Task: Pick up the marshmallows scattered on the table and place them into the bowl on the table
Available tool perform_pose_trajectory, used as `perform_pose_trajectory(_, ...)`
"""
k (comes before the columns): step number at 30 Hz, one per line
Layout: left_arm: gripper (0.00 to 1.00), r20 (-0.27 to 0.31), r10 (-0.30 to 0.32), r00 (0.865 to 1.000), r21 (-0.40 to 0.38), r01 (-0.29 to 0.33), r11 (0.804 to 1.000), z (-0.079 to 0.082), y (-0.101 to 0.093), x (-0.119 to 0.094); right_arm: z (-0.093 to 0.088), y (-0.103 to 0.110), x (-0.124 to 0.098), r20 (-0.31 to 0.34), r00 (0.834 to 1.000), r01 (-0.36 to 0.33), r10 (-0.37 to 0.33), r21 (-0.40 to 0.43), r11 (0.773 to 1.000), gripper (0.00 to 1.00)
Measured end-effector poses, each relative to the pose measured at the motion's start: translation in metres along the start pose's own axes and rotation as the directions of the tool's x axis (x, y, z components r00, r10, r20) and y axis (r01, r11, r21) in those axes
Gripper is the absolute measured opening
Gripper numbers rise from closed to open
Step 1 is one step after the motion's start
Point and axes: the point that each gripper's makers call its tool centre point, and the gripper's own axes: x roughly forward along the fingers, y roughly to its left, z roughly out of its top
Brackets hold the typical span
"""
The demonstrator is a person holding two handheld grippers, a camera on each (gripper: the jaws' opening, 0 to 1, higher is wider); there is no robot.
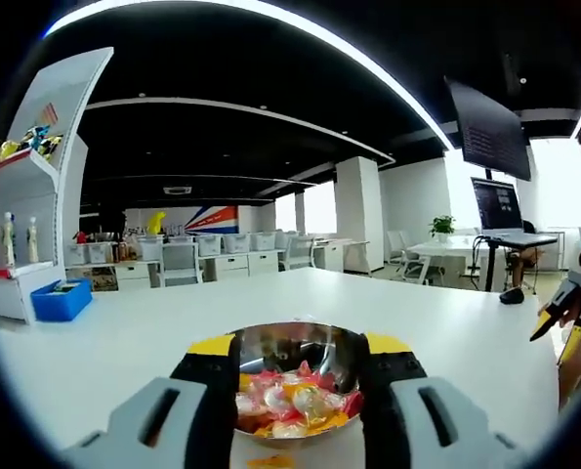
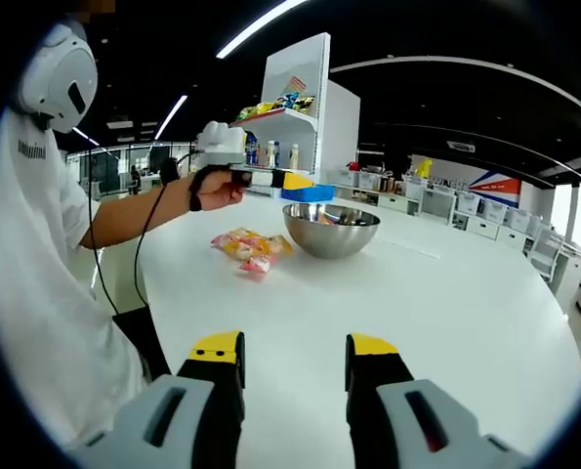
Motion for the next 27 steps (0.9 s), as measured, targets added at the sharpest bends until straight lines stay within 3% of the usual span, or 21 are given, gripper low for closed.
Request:
perform_pose_trajectory(7, 0.50, 0.024, 0.005, 1.000, 0.011, -0.005, 1.000, 0.015, 0.006, -0.020, -0.001, 0.001, 0.004, -0.006, 1.000, -0.010, 0.010, -0.003, 1.000, 0.41)
perform_pose_trajectory(13, 0.51, 0.050, -0.018, 0.999, 0.040, 0.016, 0.999, 0.030, -0.003, -0.049, 0.001, 0.002, 0.008, 0.000, 1.000, -0.020, 0.020, -0.006, 1.000, 0.41)
perform_pose_trajectory(18, 0.51, 0.061, -0.003, 0.998, 0.075, -0.001, 0.997, 0.039, -0.002, -0.069, -0.002, 0.002, 0.014, -0.009, 1.000, -0.024, 0.024, 0.000, 1.000, 0.41)
perform_pose_trajectory(23, 0.51, 0.063, -0.022, 0.998, 0.108, 0.015, 0.994, 0.043, -0.003, -0.089, 0.005, 0.002, 0.013, -0.004, 1.000, -0.015, 0.015, 0.002, 1.000, 0.41)
perform_pose_trajectory(27, 0.52, 0.063, -0.005, 0.998, 0.168, -0.005, 0.986, 0.043, 0.005, -0.109, 0.006, 0.003, 0.012, -0.003, 1.000, -0.007, 0.007, 0.008, 1.000, 0.41)
